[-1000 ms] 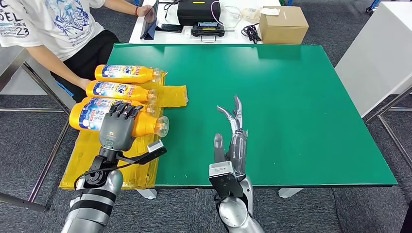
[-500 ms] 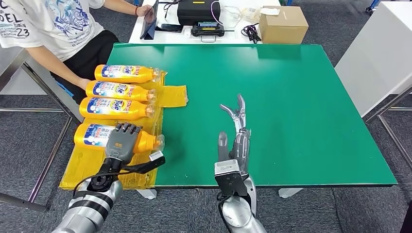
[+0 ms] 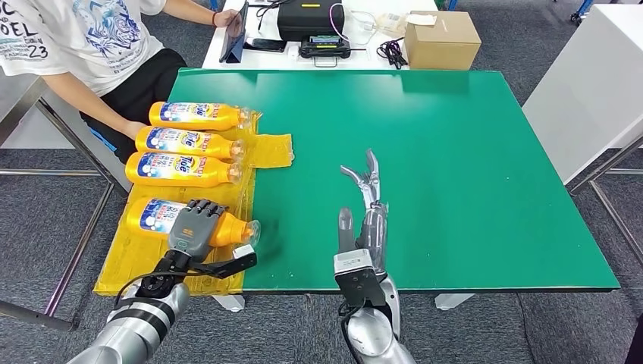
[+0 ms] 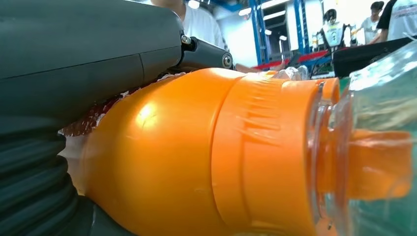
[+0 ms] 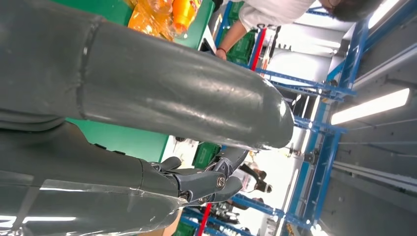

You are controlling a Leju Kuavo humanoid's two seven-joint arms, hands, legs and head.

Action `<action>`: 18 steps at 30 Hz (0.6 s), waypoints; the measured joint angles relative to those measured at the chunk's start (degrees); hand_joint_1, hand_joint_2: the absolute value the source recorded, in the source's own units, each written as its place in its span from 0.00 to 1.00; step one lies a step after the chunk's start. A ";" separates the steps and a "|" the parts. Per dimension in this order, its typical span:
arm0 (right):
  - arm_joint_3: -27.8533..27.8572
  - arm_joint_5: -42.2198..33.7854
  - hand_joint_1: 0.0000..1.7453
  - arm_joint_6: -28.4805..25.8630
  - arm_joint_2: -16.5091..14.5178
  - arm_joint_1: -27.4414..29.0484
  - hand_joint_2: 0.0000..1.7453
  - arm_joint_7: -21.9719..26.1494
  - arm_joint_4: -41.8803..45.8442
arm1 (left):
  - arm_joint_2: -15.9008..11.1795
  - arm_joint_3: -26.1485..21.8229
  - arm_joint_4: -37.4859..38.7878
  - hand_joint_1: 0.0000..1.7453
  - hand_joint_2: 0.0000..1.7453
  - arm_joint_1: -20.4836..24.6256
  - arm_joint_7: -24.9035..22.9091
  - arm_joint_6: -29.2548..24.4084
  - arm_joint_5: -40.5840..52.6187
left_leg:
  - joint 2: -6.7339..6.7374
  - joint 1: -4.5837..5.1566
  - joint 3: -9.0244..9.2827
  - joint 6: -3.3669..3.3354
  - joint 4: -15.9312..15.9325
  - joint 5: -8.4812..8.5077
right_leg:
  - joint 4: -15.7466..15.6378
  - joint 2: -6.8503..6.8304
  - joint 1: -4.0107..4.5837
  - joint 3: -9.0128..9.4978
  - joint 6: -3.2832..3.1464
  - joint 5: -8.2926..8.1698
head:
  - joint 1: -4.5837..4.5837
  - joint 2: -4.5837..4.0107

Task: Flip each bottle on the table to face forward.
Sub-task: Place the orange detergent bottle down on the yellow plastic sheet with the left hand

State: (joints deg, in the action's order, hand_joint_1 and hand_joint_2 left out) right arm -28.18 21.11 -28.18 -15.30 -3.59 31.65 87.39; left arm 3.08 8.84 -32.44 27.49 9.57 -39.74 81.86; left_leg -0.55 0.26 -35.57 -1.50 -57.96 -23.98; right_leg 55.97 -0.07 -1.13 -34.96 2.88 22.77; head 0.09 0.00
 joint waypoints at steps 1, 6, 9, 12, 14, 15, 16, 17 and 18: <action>-0.01 0.02 0.00 0.07 0.00 0.00 0.00 -0.02 -0.01 | 0.02 -0.23 0.39 0.79 1.00 0.26 1.20 0.69 -1.59 | 0.00 0.00 0.02 0.00 0.00 0.00 | 0.00 0.00 0.00 0.02 0.00 0.00 | 0.00 0.00; 0.03 0.28 0.00 0.55 0.00 0.11 0.00 -0.19 -0.01 | 0.49 -2.79 1.02 0.00 1.00 1.27 7.95 8.02 -11.78 | -0.03 0.00 0.11 0.00 0.00 0.00 | 0.00 -0.02 -0.01 0.12 0.00 0.00 | 0.00 0.00; 0.16 0.54 0.00 1.10 0.00 0.25 0.00 -0.33 -0.01 | 1.10 -4.92 0.74 0.00 1.00 2.18 11.51 16.35 -19.79 | -0.07 0.03 0.19 0.00 0.00 0.00 | 0.00 -0.04 -0.04 0.22 0.00 0.01 | -0.01 0.00; 0.33 0.64 0.00 1.42 -0.01 0.26 0.00 -0.40 -0.01 | 1.29 -5.93 -0.08 0.00 1.00 2.84 13.22 21.81 -24.30 | -0.08 0.06 0.34 -0.01 0.01 -0.01 | -0.01 -0.05 -0.07 0.37 0.01 0.02 | -0.01 0.00; 0.45 0.60 0.00 1.48 -0.02 0.26 0.00 -0.42 -0.03 | 1.34 -5.97 -0.70 0.00 0.75 2.87 13.79 23.81 -25.73 | -0.08 0.06 0.38 -0.01 0.01 -0.01 | -0.01 -0.05 -0.07 0.41 0.01 0.02 | -0.01 0.00; 0.51 0.54 0.00 1.54 -0.03 0.25 0.00 -0.42 -0.05 | 1.40 -5.98 -1.02 0.00 0.50 2.84 14.33 25.29 -26.89 | -0.08 0.06 0.38 -0.01 0.01 -0.01 | -0.01 -0.05 -0.07 0.42 0.01 0.02 | -0.01 0.00; 0.57 0.44 0.00 1.64 -0.03 0.25 0.00 -0.41 -0.11 | 1.49 -6.00 -1.35 0.00 0.25 2.71 15.06 27.07 -28.53 | -0.08 0.06 0.39 -0.01 0.01 -0.01 | -0.01 -0.05 -0.07 0.42 0.01 0.02 | -0.01 0.00; 0.61 0.32 0.00 1.78 -0.05 0.24 0.00 -0.39 -0.20 | 1.62 -6.04 -1.71 0.00 0.00 2.42 15.96 28.90 -30.39 | -0.07 0.06 0.39 -0.01 0.01 -0.01 | -0.01 -0.04 -0.07 0.43 0.01 0.02 | 0.00 0.00; 0.67 0.22 0.00 1.91 -0.07 0.23 0.00 -0.36 -0.33 | 1.80 -6.08 -2.14 0.00 0.00 2.00 17.06 30.94 -32.51 | -0.06 0.06 0.39 -0.01 0.01 -0.01 | -0.01 -0.03 -0.06 0.42 0.01 0.02 | 0.01 0.00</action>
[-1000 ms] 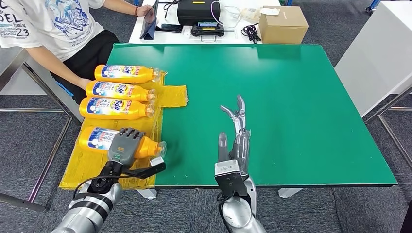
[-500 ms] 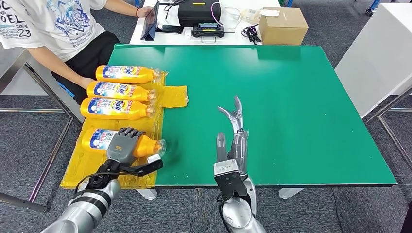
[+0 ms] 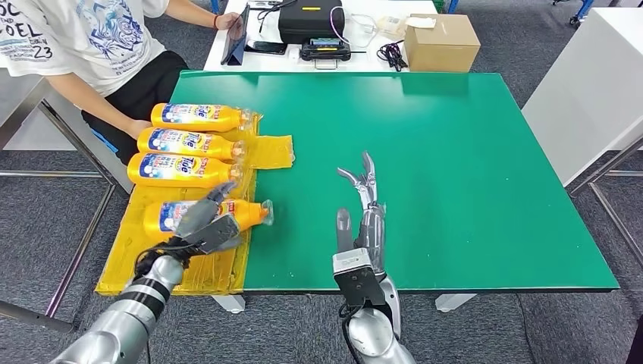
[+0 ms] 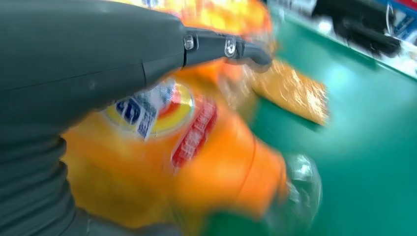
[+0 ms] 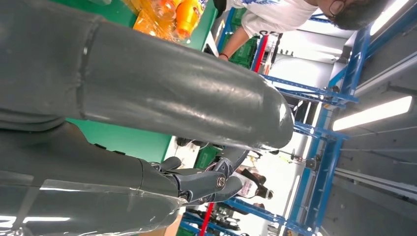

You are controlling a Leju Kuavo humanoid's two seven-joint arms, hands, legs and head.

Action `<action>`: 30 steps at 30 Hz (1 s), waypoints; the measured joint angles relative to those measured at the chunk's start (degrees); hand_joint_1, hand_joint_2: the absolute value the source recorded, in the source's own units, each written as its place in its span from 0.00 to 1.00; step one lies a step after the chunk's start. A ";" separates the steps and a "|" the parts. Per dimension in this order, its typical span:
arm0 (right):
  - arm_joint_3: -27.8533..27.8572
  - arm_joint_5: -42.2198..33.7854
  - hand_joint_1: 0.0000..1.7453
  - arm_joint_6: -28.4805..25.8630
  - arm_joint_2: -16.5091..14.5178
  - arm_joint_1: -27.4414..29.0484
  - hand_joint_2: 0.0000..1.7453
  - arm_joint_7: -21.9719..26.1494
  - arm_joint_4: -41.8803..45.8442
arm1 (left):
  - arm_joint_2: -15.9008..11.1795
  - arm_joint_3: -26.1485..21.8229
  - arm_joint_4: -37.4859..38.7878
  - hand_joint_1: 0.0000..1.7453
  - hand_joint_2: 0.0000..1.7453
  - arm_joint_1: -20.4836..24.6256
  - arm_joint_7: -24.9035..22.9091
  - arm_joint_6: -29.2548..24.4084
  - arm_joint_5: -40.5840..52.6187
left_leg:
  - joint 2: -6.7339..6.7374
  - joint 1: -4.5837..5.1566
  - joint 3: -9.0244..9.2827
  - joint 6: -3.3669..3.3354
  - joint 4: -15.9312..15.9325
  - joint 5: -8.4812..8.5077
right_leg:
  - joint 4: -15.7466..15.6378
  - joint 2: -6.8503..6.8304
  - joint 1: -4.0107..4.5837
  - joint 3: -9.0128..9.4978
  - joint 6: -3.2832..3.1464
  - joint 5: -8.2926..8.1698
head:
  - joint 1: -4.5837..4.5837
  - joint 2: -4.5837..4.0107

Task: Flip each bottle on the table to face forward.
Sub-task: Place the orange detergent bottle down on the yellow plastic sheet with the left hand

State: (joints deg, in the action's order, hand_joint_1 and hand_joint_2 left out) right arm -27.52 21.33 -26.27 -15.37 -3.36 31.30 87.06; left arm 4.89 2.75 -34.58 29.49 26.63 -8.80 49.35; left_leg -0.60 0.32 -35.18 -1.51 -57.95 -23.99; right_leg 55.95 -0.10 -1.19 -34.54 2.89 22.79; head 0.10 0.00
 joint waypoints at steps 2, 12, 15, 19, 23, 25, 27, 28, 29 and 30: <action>0.09 -0.12 0.00 0.16 -0.05 -0.02 0.00 0.07 -0.33 | 0.43 -0.13 -0.89 0.00 0.00 -0.92 1.81 3.36 -3.51 | 0.01 0.00 0.00 0.00 0.00 0.00 | 0.00 0.01 0.00 -0.01 0.00 0.00 | 0.02 0.00; 0.37 -0.44 0.00 0.56 -0.27 -0.24 0.00 0.43 -1.78 | 1.13 -1.44 -3.65 0.00 0.00 -2.90 4.95 14.17 -13.59 | 0.02 -0.04 -0.03 0.01 0.01 -0.01 | 0.01 0.01 0.03 -0.04 0.00 0.00 | -0.01 0.00; 0.36 -0.90 0.00 0.65 -0.28 -0.48 0.00 0.73 -2.38 | 1.07 -1.75 -5.30 0.00 0.00 -4.08 5.35 19.10 -18.49 | 0.01 -0.04 -0.06 0.01 0.01 -0.01 | 0.01 0.01 0.03 -0.06 -0.01 0.01 | 0.00 0.00; 0.35 -1.27 0.00 0.67 -0.28 -0.83 0.00 0.96 -3.13 | 0.95 -2.01 -7.51 0.00 0.00 -5.54 5.77 22.69 -25.31 | 0.01 -0.02 -0.10 0.00 0.01 0.00 | 0.00 0.01 0.02 -0.10 0.00 0.00 | 0.01 0.00; 0.34 -1.24 0.00 0.54 -0.33 -0.97 0.00 1.05 -3.78 | 1.61 -2.62 -11.11 0.00 0.00 -7.45 6.37 18.06 -33.23 | 0.02 -0.02 -0.20 0.00 0.00 0.00 | 0.00 0.01 0.02 -0.24 0.00 0.00 | 0.00 0.00; 0.31 -0.95 0.00 -0.03 -0.44 -0.96 0.50 0.98 -4.05 | 2.89 -3.76 -14.15 0.00 0.50 -8.41 7.51 11.36 -37.60 | 0.02 -0.02 -0.26 0.00 0.00 0.00 | 0.00 0.01 0.02 -0.30 0.00 0.00 | 0.00 0.00; 0.26 -0.61 0.00 -0.99 -0.57 -0.88 1.00 0.93 -4.25 | 4.42 -4.92 -17.74 0.00 1.00 -9.37 9.58 3.85 -40.66 | 0.03 -0.02 -0.29 0.00 0.00 0.00 | 0.01 0.01 0.02 -0.33 0.00 0.00 | 0.01 0.00; 0.24 -0.48 0.00 -1.59 -0.61 -0.79 1.00 0.98 -4.28 | 5.11 -5.31 -19.74 0.00 1.00 -9.91 10.66 0.63 -41.63 | 0.03 -0.02 -0.30 0.00 0.00 0.00 | 0.01 0.02 0.02 -0.33 0.00 0.00 | 0.01 0.00; 0.21 -0.41 0.00 -2.33 -0.61 -0.67 1.00 1.11 -4.30 | 5.74 -5.58 -22.01 0.00 1.00 -10.52 11.47 -2.36 -42.43 | 0.03 -0.02 -0.31 0.00 0.00 -0.01 | 0.01 0.02 0.02 -0.34 0.00 0.00 | 0.00 0.00; 0.17 -0.44 0.00 -3.08 -0.60 -0.53 1.00 1.31 -4.29 | 6.29 -5.74 -24.46 0.00 1.00 -11.24 12.01 -5.01 -42.99 | 0.03 -0.02 -0.32 0.00 0.00 -0.01 | 0.01 0.02 0.02 -0.36 0.00 0.00 | 0.01 0.00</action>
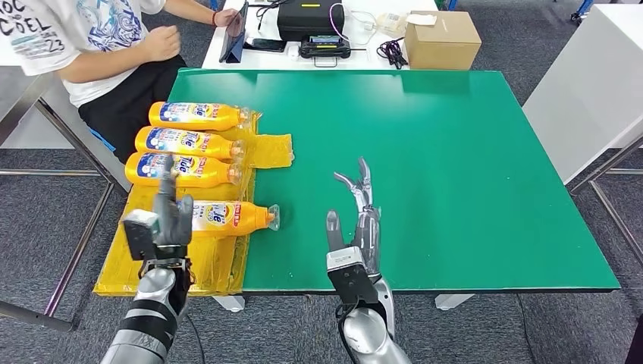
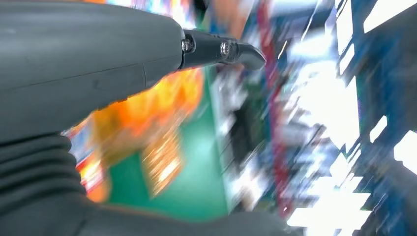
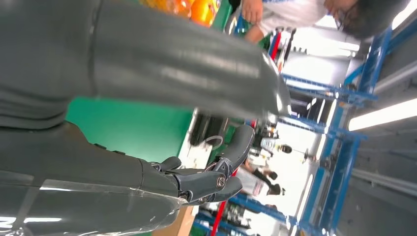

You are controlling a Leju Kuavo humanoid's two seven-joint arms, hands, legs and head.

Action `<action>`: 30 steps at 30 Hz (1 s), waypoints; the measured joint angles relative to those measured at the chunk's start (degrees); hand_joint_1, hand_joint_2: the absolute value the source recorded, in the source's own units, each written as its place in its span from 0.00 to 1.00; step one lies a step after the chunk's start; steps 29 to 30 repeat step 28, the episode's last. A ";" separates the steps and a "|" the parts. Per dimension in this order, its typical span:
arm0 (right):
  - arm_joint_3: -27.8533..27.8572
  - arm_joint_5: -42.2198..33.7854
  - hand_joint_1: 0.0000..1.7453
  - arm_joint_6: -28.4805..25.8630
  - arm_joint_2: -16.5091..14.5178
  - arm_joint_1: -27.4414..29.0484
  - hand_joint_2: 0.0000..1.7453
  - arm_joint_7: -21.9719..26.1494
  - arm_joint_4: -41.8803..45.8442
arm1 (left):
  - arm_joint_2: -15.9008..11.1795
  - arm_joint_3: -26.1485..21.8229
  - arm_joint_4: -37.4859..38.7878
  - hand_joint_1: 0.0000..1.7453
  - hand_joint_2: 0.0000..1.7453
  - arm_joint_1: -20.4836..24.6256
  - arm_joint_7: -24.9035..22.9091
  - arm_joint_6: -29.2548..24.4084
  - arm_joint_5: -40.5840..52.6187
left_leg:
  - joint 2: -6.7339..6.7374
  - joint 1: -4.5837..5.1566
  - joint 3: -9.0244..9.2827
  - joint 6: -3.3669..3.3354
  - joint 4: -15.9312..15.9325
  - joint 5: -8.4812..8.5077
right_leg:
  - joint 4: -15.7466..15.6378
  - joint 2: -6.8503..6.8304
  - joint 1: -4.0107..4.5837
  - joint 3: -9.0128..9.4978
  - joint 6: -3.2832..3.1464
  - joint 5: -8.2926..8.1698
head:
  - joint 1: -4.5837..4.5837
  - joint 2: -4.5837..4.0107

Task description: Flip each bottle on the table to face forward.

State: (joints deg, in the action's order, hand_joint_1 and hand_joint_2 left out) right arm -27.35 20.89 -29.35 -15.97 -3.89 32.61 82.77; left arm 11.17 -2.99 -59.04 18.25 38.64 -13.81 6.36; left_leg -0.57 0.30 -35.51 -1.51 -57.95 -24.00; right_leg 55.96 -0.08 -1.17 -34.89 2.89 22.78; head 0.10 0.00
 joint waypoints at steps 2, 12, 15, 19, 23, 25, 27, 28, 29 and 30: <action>-0.05 -0.29 0.00 -1.31 0.05 0.26 1.00 0.42 -0.01 | 0.87 -0.09 -5.14 0.00 1.00 -1.50 0.29 -3.94 -0.51 | 0.00 0.00 -0.03 0.00 0.00 -0.01 | 0.00 0.00 0.00 -0.04 0.00 0.00 | -0.01 0.00; -0.08 -1.14 0.00 -4.99 0.35 1.55 1.00 2.54 0.09 | 2.07 1.25 -21.79 0.00 1.00 -6.55 0.31 -13.64 -1.92 | 0.03 0.00 -0.07 0.01 0.00 -0.03 | -0.01 0.01 0.00 -0.10 0.00 0.01 | -0.01 0.00; 0.09 -1.60 0.00 -6.68 0.42 2.80 1.00 3.28 0.43 | 2.35 1.92 -24.54 0.00 1.00 -8.24 0.31 -14.33 -2.37 | 0.04 0.00 -0.08 0.02 0.00 -0.04 | -0.01 0.02 0.00 -0.11 0.00 0.01 | 0.00 0.00; 0.34 -2.06 0.00 -7.30 0.57 3.67 1.00 3.56 0.81 | 2.68 2.28 -26.35 0.00 1.00 -9.37 0.31 -14.23 -2.76 | 0.04 0.00 -0.08 0.02 0.00 -0.04 | -0.02 0.02 0.00 -0.12 0.00 0.01 | -0.01 0.00; 1.60 -5.01 0.25 -9.09 0.65 5.23 1.00 3.81 2.03 | 3.32 3.19 -26.68 0.00 1.00 -11.44 0.16 -11.57 -4.92 | 0.03 0.01 -0.08 0.02 0.00 -0.05 | -0.03 0.02 -0.01 -0.12 0.00 0.01 | -0.01 0.00; 2.99 -6.85 0.74 -9.88 0.76 6.67 1.00 4.25 2.85 | 3.78 4.00 -26.68 0.43 1.00 -13.36 -0.26 -8.97 -6.23 | 0.04 0.02 -0.08 0.00 0.00 -0.07 | -0.04 0.02 -0.02 -0.12 0.00 0.01 | 0.00 0.00; 4.51 -8.16 0.63 -10.25 0.89 8.27 1.00 5.04 3.61 | 4.13 5.18 -26.65 0.72 1.00 -15.53 -0.98 -6.19 -7.32 | 0.04 0.03 -0.09 -0.02 0.00 -0.12 | -0.05 0.02 -0.02 -0.13 0.01 0.02 | 0.00 0.00; 4.88 -8.42 0.50 -10.29 0.91 8.67 1.00 5.26 3.79 | 4.21 5.50 -26.64 0.72 1.00 -16.08 -1.21 -5.51 -7.56 | 0.04 0.03 -0.09 -0.03 0.00 -0.13 | -0.05 0.02 -0.02 -0.13 0.01 0.03 | 0.00 0.00; 4.88 -8.42 0.50 -10.29 0.91 8.67 1.00 5.26 3.79 | 4.21 5.50 -26.64 0.72 1.00 -16.08 -1.21 -5.51 -7.56 | 0.04 0.03 -0.09 -0.03 0.00 -0.13 | -0.05 0.02 -0.02 -0.13 0.01 0.03 | 0.00 0.00; 4.88 -8.42 0.50 -10.29 0.91 8.67 1.00 5.26 3.79 | 4.21 5.50 -26.64 0.72 1.00 -16.08 -1.21 -5.51 -7.56 | 0.04 0.03 -0.09 -0.03 0.00 -0.13 | -0.05 0.02 -0.02 -0.13 0.01 0.03 | 0.00 0.00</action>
